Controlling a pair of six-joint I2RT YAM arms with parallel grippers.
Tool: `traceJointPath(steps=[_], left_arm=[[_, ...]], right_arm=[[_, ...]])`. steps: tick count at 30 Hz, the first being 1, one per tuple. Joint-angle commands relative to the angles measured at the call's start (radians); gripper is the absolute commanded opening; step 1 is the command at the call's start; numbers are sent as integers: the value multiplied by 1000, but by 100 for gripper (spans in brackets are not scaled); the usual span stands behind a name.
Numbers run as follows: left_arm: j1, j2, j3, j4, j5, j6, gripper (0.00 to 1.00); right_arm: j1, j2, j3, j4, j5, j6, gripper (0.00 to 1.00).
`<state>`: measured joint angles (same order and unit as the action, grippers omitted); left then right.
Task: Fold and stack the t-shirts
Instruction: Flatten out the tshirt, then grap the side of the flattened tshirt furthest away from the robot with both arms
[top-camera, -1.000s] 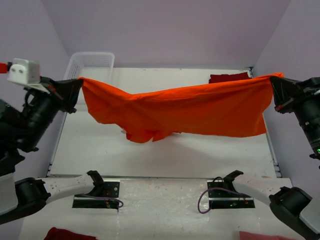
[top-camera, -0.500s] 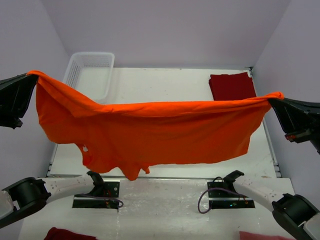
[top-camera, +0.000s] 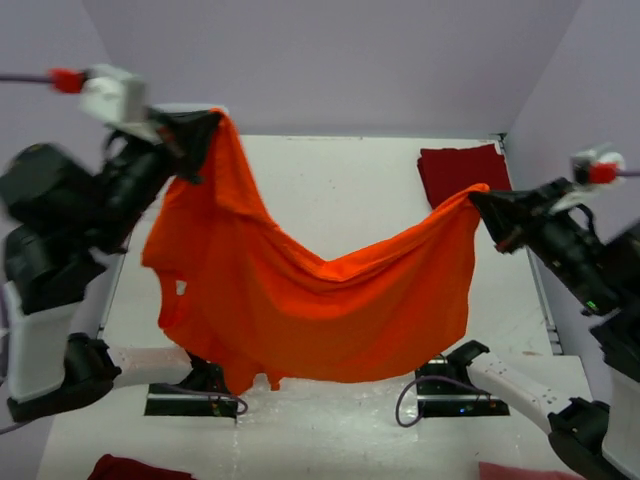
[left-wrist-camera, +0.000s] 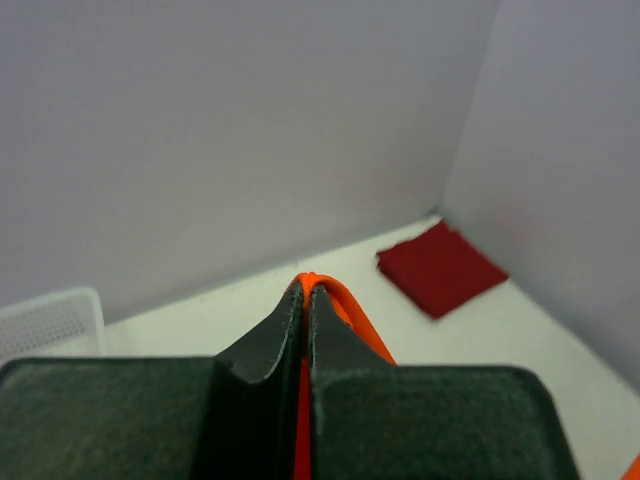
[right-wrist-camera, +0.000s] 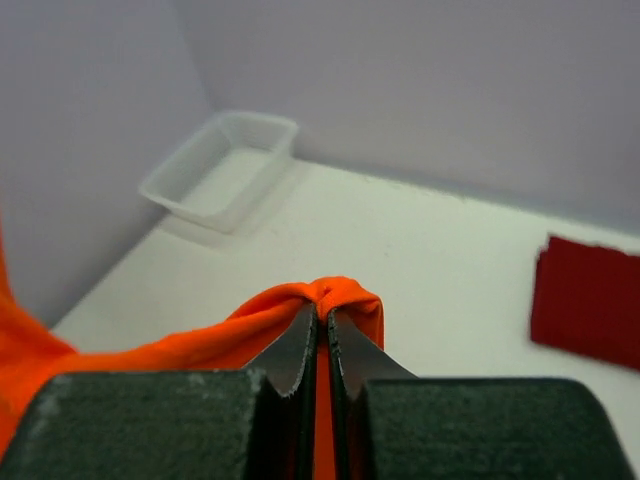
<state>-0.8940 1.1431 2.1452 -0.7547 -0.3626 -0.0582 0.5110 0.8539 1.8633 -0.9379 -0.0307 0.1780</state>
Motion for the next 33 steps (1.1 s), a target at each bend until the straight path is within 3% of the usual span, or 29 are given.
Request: traceJointPath(steps=[1, 2, 3, 4, 7, 11, 17, 26, 33], left_arm=[[77, 220, -155, 29, -60, -11, 0], [202, 254, -178, 46, 90, -34, 0], [251, 314, -204, 92, 138, -52, 0], [285, 343, -269, 124, 167, -51, 0], [391, 535, -272, 175, 223, -42, 0], [510, 830, -207, 224, 261, -45, 0], [558, 1093, -21, 238, 243, 15, 0], [570, 1135, 21, 316, 358, 54, 0], [566, 950, -210, 365, 349, 28, 0]], right_arm=[[-3, 138, -211, 60, 297, 46, 0], [-34, 161, -261, 86, 308, 54, 0], [-58, 186, -341, 129, 302, 67, 0], [-83, 227, -380, 160, 284, 84, 0], [-172, 351, -478, 263, 239, 90, 0], [-288, 569, -457, 301, 236, 72, 0], [-394, 845, -307, 301, 224, 40, 0], [-451, 1079, -90, 291, 201, 5, 0], [-491, 1177, 43, 260, 238, 6, 0]])
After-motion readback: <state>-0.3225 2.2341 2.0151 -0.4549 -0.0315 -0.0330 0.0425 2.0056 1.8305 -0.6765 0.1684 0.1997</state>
